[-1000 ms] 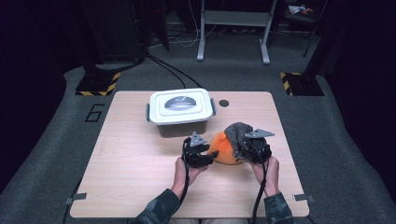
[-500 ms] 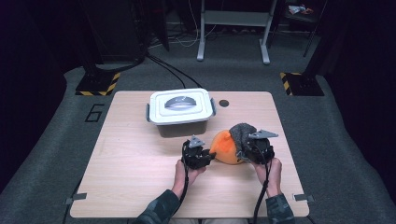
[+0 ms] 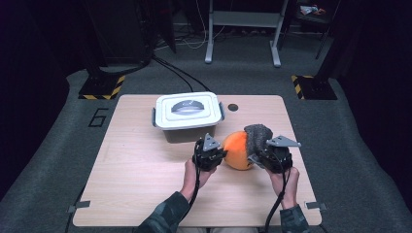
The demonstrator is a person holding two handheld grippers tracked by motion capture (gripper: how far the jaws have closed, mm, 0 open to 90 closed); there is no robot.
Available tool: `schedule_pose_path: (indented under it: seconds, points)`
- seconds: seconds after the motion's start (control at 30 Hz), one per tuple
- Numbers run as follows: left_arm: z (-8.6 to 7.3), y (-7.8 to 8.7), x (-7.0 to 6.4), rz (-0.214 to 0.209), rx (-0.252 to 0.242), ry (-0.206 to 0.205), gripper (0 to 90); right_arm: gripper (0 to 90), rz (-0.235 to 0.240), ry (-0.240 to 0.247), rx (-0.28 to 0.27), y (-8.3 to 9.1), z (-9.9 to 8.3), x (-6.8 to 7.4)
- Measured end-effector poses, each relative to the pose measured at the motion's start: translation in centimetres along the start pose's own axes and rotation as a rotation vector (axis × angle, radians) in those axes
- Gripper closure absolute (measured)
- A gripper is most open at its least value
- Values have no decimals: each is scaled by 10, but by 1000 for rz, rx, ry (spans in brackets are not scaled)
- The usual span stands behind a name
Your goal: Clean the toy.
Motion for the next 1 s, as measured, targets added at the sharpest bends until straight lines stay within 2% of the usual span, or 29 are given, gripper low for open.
schedule_pose_path:
  seconds: [0.07, 0.13, 0.23, 0.3, 0.4, 0.47, 0.57, 0.73, 0.77, 0.83, 0.93, 1.0]
  points:
    - [4, 0, -3, -14, -4, -5, 847, 767, 16, 17, -19, 5, 8, 9]
    - [5, -1, -5, -17, -3, -28, 846, 767, 34, 32, -37, 8, 14, 17]
    - [6, -3, -7, -18, -4, -32, 846, 766, 53, 47, -53, 9, 20, 27]
    - [6, -4, -8, -22, -1, -38, 846, 765, 66, 62, -47, 5, 21, 33]
    - [6, -6, -11, -30, 3, -53, 846, 766, 78, 83, -6, -8, 14, 37]
    - [5, -7, -12, -35, 15, -55, 846, 767, 61, 93, 24, -17, 8, 33]
    - [5, -7, -11, -33, 10, -54, 847, 769, 55, 69, 41, -21, 2, 26]
    - [4, -7, -8, -27, 5, -44, 847, 770, -8, 20, 102, -25, -17, 0]
    - [3, -7, -8, -28, 7, -47, 847, 769, -11, 0, 106, -27, -21, -4]
    - [3, -7, -8, -29, 3, -46, 846, 768, -18, -6, 128, -30, -28, -11]
    - [4, -8, -9, -40, -2, -52, 846, 766, -27, -24, 127, -27, -28, -15]
    - [4, -8, -10, -43, -5, -50, 846, 765, -32, -7, 109, -22, -23, -16]
Point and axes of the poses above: each handheld gripper's, and its own axes: y roughly backward along the jaws, z roughly out of its top, x roughly to its left, the point moved 9 cm from there along -y, roughly forward along the jaws, and after that the axes turned 6 degrees about -x, right-handed, at the moved point
